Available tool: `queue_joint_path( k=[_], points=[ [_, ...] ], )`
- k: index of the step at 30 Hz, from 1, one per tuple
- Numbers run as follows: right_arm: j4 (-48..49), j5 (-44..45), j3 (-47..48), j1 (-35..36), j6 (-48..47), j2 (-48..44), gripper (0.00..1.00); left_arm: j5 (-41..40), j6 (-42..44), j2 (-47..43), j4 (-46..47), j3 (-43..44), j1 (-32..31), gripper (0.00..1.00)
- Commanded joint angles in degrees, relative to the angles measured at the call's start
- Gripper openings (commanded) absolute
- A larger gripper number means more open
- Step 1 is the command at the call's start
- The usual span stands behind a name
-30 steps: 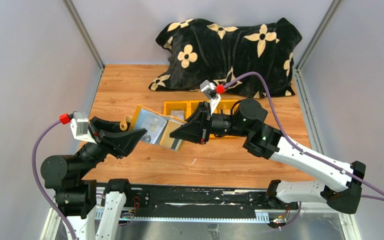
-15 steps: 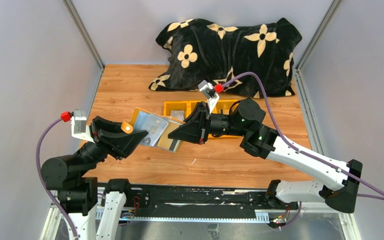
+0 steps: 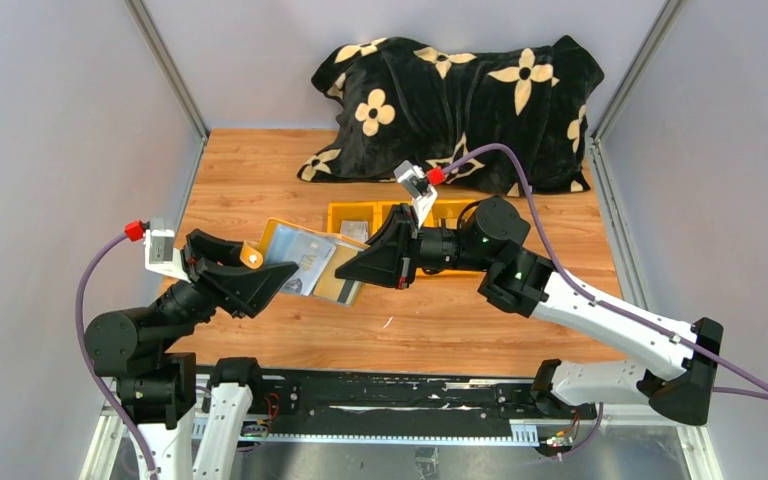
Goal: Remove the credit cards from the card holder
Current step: Remove the credit card from the card holder.
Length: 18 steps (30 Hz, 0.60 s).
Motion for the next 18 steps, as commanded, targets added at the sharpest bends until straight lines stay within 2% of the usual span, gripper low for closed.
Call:
queue_joint_path(
  k=[1,5,8,11,14,15,18],
  points=[
    [3.71,-2.14,0.25,0.29,1.08,-0.04,0.00,0.72,-1.09,0.71,1.40,-0.58,0.13,0.51],
    [3.68,-2.09,-0.22,0.29,0.88,-0.03,0.00,1.74,-1.81,0.82,2.23,-0.51,0.14,0.31],
    [3.59,-1.77,-0.53,0.22,0.44,-0.17,0.00,2.13,-2.24,1.10,2.45,-0.47,0.14,0.20],
    [3.58,-1.53,-0.93,-0.22,0.37,-0.21,0.00,2.38,-2.44,1.22,2.59,-0.26,0.12,0.13],
    [4.57,-1.70,-1.36,-0.96,1.53,-0.13,0.03,2.56,-2.80,1.30,2.75,-0.10,0.18,0.10],
    [5.26,-1.78,-1.60,-1.09,1.72,-0.12,0.08,2.63,-2.95,1.31,2.84,-0.13,0.16,0.10],
    [5.66,-0.81,-2.21,-1.65,1.69,-0.48,0.30,2.90,-2.85,1.38,2.79,-0.06,0.18,0.07]
  ],
)
